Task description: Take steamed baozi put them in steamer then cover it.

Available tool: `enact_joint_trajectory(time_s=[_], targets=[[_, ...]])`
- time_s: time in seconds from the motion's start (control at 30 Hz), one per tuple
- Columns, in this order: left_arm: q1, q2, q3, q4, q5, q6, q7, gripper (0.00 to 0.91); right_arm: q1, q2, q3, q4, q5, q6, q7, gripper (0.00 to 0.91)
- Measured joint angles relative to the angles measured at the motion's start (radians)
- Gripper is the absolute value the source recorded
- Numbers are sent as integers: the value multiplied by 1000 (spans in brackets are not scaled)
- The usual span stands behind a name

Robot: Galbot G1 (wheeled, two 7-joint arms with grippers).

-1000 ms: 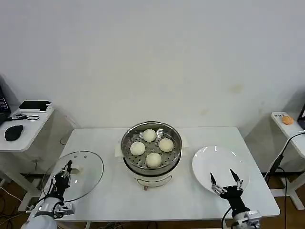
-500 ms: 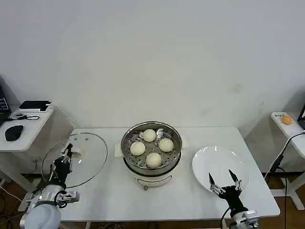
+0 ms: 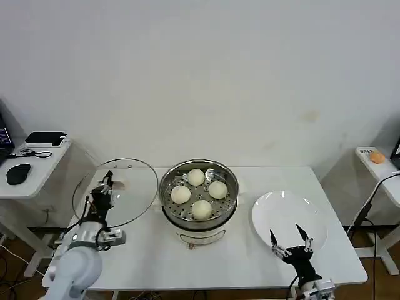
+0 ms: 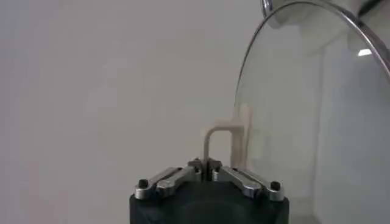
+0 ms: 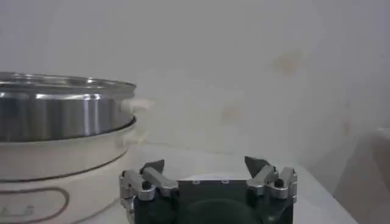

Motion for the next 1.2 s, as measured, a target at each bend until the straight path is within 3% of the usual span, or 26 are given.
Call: enact_joint_trajectory(time_s=[0.4,1.2], targets=[[-142,-96,141,22,117,76,121,0,-4,15,-7,8,-51,-10,8,907],[-283,-316,320,124,338,92,233,0,-5,32,-35,-6,-95,-7,1,907]])
